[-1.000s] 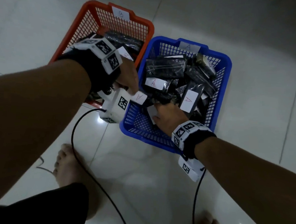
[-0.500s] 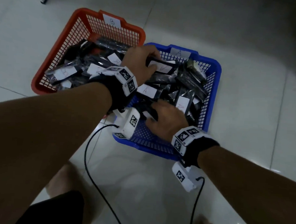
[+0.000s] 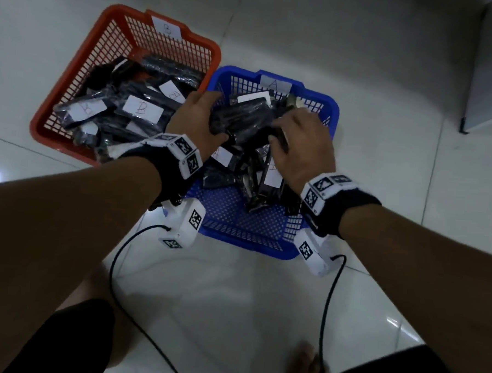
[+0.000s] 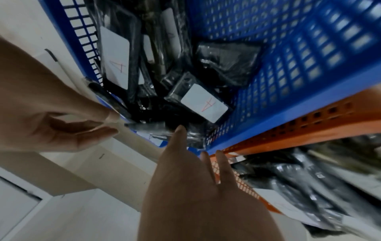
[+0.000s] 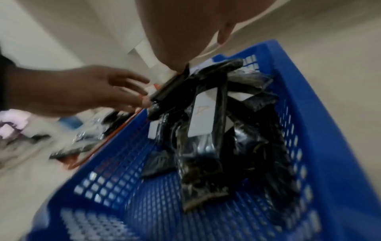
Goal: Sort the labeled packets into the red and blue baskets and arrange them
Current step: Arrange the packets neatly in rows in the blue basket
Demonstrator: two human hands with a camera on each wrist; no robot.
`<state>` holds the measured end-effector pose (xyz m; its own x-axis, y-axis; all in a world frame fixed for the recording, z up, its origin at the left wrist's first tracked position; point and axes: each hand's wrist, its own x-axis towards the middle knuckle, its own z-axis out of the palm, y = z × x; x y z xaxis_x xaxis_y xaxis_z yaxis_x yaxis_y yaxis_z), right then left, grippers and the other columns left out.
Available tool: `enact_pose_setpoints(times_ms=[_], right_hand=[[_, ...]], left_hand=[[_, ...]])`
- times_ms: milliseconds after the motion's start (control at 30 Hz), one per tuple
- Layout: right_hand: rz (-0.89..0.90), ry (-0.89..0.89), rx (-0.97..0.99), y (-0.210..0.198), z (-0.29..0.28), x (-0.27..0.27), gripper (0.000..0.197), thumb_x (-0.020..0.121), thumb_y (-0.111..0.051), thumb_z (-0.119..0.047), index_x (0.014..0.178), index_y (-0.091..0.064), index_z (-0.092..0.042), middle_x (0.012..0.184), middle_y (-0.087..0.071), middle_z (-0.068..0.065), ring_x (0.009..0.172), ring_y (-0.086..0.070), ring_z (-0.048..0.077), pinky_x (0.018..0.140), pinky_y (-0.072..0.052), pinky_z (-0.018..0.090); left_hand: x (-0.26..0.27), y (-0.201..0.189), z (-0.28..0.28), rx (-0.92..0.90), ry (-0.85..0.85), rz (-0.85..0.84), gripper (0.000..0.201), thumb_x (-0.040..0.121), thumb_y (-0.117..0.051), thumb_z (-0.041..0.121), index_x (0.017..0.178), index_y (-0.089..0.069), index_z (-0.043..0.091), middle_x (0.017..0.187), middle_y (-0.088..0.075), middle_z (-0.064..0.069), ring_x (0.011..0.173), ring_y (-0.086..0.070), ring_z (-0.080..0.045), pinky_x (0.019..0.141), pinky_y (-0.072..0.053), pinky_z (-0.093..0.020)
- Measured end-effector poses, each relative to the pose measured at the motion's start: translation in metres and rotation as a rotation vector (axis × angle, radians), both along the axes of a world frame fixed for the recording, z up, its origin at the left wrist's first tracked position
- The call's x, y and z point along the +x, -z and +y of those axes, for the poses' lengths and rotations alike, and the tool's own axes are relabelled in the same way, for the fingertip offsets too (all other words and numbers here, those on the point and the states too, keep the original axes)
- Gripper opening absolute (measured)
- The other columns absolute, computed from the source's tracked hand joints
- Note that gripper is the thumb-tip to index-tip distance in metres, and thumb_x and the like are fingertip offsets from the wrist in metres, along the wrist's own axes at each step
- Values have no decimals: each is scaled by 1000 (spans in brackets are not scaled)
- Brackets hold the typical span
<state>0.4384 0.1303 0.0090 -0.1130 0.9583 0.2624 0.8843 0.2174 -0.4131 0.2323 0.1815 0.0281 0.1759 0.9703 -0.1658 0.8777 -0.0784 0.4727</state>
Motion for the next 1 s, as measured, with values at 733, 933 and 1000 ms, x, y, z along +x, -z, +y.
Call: enact_pose_setpoints(times_ms=[733,933,1000], right_hand=[[-923,-863,-151,27,-17,-46,10,65,-81,-18,68,-72,-21,83,-67,-4,90,-58,25,79,-43,38],[-378,-792,-342,1,-3,-49,31,80,-73,-30,109,-63,-22,103,-65,-2,96,-60,24,86,-38,40],[-191,-744,-367,-6,-1,-55,26,86,-69,-34,108,-63,-22,101,-65,-4,94,-60,19,85,-41,38]], left_hand=[[-46,62,-78,-231,-262,98,25,92,-49,10,114,-48,-2,99,-54,-22,80,-50,-31,66,-35,-36],[-52,63,-80,-222,-197,64,18,96,-48,15,106,-45,0,84,-44,-13,72,-43,-26,63,-29,-34],[-52,62,-80,-219,-203,24,16,98,-47,18,103,-45,2,84,-45,-14,73,-46,-28,64,-30,-34]])
